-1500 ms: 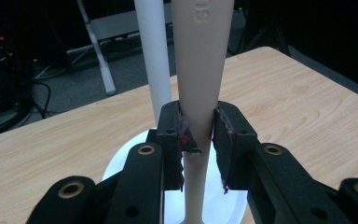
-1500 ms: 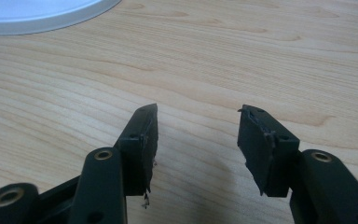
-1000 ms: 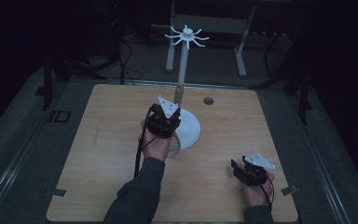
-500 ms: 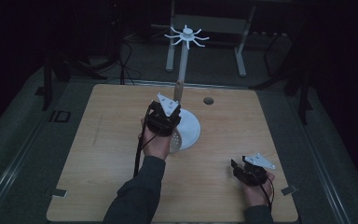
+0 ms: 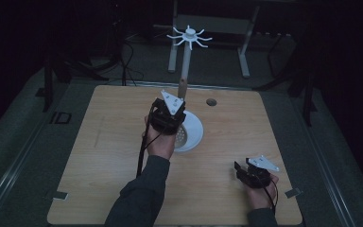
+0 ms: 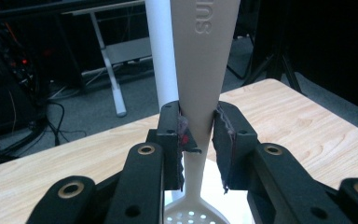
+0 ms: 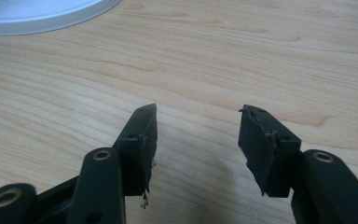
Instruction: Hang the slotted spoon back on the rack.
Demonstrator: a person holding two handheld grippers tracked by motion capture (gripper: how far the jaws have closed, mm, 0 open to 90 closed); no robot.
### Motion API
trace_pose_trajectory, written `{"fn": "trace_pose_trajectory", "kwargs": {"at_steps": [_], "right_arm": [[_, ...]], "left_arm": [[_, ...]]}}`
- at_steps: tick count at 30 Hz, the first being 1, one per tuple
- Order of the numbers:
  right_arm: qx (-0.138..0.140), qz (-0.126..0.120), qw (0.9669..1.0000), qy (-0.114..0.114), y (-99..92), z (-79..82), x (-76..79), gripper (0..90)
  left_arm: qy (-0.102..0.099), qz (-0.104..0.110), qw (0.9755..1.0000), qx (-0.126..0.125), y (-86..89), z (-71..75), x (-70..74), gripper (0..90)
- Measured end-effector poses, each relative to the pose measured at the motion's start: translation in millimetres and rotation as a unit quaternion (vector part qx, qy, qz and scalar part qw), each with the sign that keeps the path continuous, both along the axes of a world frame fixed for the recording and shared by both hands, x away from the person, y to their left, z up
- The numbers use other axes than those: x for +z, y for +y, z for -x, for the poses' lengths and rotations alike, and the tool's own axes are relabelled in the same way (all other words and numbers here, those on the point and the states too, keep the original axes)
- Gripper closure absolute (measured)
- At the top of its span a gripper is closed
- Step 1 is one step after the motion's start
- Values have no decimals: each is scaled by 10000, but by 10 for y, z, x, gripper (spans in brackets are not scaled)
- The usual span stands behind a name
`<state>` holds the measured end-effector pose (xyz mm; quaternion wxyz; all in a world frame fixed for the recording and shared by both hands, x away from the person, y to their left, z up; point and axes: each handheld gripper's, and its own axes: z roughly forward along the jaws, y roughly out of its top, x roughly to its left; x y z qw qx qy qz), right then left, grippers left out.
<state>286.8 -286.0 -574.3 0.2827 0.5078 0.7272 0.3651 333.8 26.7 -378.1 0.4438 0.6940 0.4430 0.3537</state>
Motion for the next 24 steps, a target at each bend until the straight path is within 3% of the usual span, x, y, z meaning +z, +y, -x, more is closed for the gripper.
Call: {"fn": "trace_pose_trajectory", "kwargs": {"at_steps": [24], "right_arm": [[1,-6,10000,-4,-3,0,0,464]], "left_arm": [[-435,80,9987,233,-115,2,394,732]]}}
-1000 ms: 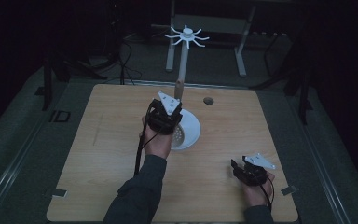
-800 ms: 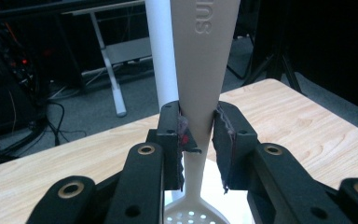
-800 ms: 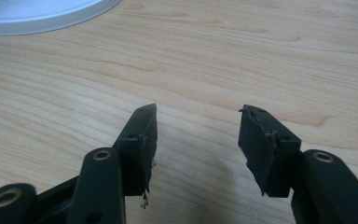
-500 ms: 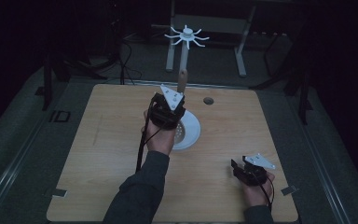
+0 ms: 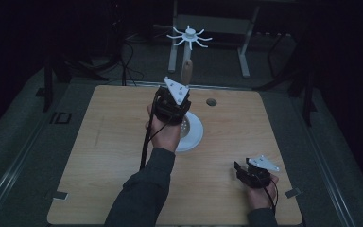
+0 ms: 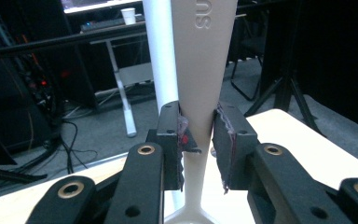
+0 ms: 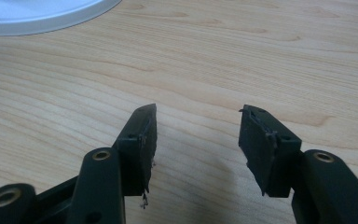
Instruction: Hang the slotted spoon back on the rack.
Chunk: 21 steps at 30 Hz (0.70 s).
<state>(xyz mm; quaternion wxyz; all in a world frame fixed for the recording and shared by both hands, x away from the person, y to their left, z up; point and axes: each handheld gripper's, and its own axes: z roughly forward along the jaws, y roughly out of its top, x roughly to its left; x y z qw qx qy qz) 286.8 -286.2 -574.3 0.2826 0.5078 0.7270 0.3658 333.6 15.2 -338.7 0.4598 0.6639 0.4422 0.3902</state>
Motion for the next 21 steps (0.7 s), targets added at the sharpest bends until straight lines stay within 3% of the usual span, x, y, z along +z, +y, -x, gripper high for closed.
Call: {"fn": "trace_pose_trajectory", "kwargs": {"at_steps": [12,21], "right_arm": [[2,-2,10000,5,-1,1,0,463],[-5,-14,10000,9,-9,4,1,462]], "left_arm": [[-121,-115,9998,122,-45,-28,166,732],[-29,-187,9995,255,-73,-124,180,732]]}}
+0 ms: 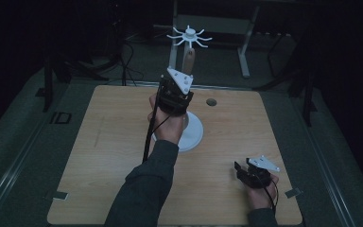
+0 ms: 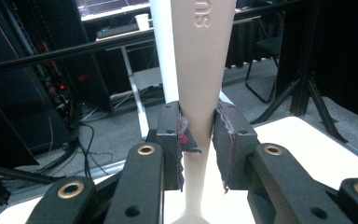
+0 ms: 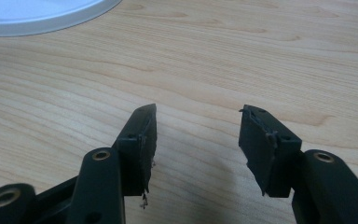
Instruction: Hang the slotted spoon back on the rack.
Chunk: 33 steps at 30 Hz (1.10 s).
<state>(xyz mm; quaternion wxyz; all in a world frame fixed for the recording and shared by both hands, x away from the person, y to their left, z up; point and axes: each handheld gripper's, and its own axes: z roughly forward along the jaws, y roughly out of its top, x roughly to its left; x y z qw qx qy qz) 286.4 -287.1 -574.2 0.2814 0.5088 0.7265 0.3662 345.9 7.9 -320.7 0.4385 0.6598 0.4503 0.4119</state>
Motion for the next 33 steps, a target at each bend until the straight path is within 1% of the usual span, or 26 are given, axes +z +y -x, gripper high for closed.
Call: {"fn": "trace_pose_trajectory", "kwargs": {"at_steps": [1,7,13,17,19,22,27,30,33], "right_arm": [[3,-1,10000,0,-1,0,0,462],[-12,-19,10000,7,-3,0,0,462],[-14,-15,10000,4,-5,-1,-1,462],[-15,-15,10000,7,-7,0,-1,462],[-19,-18,10000,10,-9,0,-1,462],[-18,-14,10000,10,-10,1,-1,461],[-20,-12,10000,10,-11,1,-1,461],[-24,-17,10000,12,-11,1,-1,461],[-24,-19,10000,12,-12,1,-1,461]], "left_arm": [[-4,15,10000,13,-3,-11,-3,732],[14,-53,10000,82,-17,-74,-22,732],[-7,-71,9999,95,-28,-99,5,731],[-4,-161,9998,127,-37,-117,43,731],[-7,-181,9997,139,-43,-127,40,731],[15,-265,9995,164,-56,-143,35,729],[-9,-310,9994,182,-66,-163,31,726],[30,-325,9993,167,-71,-181,17,723],[15,-283,9995,158,-79,-194,9,719]]}}
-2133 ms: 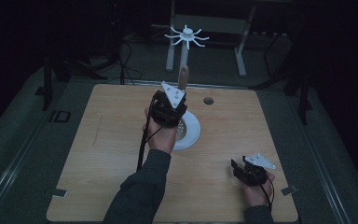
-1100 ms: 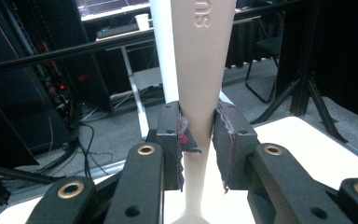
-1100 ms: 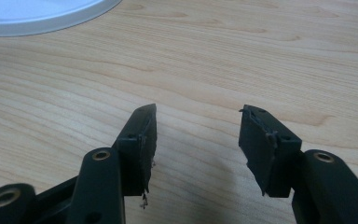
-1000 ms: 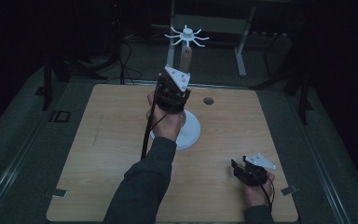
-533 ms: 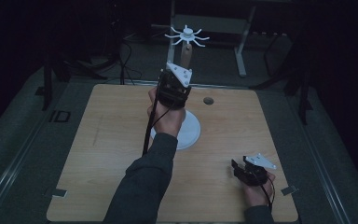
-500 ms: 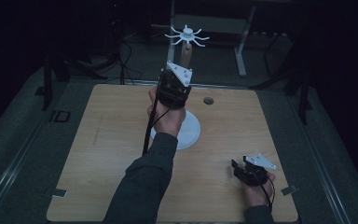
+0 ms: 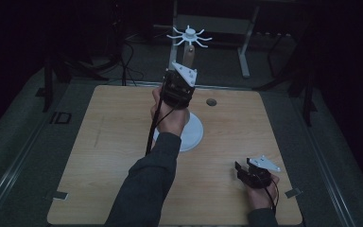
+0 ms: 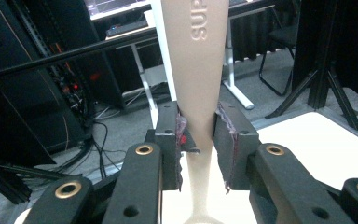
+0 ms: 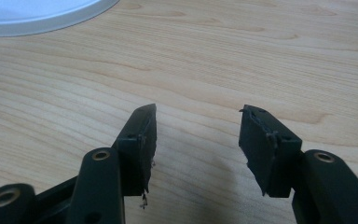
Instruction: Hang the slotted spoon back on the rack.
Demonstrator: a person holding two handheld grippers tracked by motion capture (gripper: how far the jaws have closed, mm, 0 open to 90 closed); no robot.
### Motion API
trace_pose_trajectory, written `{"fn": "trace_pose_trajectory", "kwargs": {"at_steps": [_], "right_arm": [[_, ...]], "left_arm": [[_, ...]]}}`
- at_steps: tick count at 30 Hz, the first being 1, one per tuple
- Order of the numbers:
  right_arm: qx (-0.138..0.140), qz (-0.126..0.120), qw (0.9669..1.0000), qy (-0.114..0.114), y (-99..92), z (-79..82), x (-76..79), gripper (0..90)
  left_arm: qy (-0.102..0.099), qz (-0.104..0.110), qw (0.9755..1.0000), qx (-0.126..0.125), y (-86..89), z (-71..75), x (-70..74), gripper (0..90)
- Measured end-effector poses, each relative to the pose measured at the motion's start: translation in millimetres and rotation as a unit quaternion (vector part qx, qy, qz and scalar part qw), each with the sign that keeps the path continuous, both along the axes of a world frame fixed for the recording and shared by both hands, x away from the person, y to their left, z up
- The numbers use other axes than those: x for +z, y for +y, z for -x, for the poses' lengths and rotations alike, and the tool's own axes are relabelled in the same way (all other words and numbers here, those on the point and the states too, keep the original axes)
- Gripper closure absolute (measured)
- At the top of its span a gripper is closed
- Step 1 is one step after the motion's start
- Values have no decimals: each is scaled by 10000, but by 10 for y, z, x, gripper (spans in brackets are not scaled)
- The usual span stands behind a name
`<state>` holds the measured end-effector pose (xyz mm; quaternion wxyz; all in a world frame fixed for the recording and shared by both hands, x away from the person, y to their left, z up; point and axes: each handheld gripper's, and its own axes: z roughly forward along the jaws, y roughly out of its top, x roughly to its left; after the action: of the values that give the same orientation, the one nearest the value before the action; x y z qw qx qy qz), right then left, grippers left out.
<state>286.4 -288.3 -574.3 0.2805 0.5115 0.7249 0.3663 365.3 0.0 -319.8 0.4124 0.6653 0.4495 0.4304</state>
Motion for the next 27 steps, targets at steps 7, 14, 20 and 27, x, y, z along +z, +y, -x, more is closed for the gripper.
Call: {"fn": "trace_pose_trajectory", "kwargs": {"at_steps": [7,14,20,27], "right_arm": [[2,-8,10000,4,-4,-1,0,460],[-3,-6,10000,4,-12,3,0,454],[-12,13,10000,8,-11,6,0,451],[-19,16,10000,13,-9,6,-1,449]], "left_arm": [[25,19,10000,-20,12,-7,1,717],[21,29,10000,-54,22,-2,4,715],[-21,26,9999,-128,18,27,19,694],[-89,72,9993,-345,28,104,62,635]]}}
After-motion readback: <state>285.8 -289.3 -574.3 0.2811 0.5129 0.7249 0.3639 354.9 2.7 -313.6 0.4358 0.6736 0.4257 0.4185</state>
